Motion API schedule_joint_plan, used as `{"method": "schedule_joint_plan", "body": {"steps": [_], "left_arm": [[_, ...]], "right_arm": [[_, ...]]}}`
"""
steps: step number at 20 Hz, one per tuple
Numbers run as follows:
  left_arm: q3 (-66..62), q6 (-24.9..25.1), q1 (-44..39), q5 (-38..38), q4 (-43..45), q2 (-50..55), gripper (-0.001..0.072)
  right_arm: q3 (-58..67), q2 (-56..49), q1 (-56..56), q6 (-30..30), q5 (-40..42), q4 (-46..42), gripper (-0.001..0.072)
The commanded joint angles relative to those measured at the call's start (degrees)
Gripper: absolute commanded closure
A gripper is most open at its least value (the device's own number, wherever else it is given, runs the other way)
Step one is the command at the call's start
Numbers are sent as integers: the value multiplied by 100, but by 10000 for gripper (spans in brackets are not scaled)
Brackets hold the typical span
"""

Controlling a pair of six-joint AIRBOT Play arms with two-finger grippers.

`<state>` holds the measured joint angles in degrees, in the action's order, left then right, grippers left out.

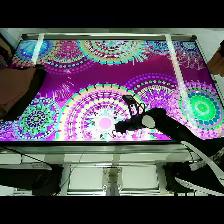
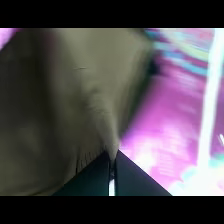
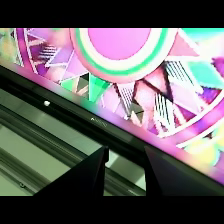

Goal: Fold the clothes and pants, and hang the long-sleeved shirts on hangers.

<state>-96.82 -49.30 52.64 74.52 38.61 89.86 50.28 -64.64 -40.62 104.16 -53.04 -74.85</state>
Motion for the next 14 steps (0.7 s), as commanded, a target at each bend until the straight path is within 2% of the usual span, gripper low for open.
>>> {"method": "schedule_joint_plan", "body": {"steps": [1,3,5,7,9,10,11,14], "left_arm": [[-640,-20,-1462,1567,136,-446,695],[-918,50,-2699,2452,726,-573,694],[-949,177,-3873,3163,1353,-629,694],[-944,175,-4946,3156,2267,-675,694],[-944,175,-5871,3158,2804,-678,694],[-942,175,-6299,3156,2959,-678,694],[-942,175,-6664,3158,3097,-678,695],[-920,129,-7622,3163,3676,-684,695]], "right_arm": [[522,48,328,-1462,-304,-463,439],[673,227,695,-2133,-317,-490,383],[669,459,1088,-2643,-407,-487,380],[669,603,1384,-3147,-702,-483,374],[667,623,1462,-3578,-1056,-431,368],[640,625,1438,-3753,-1172,-352,296],[595,625,1438,-3939,-1263,-181,266],[446,625,1438,-4520,-1572,-35,265]]}}
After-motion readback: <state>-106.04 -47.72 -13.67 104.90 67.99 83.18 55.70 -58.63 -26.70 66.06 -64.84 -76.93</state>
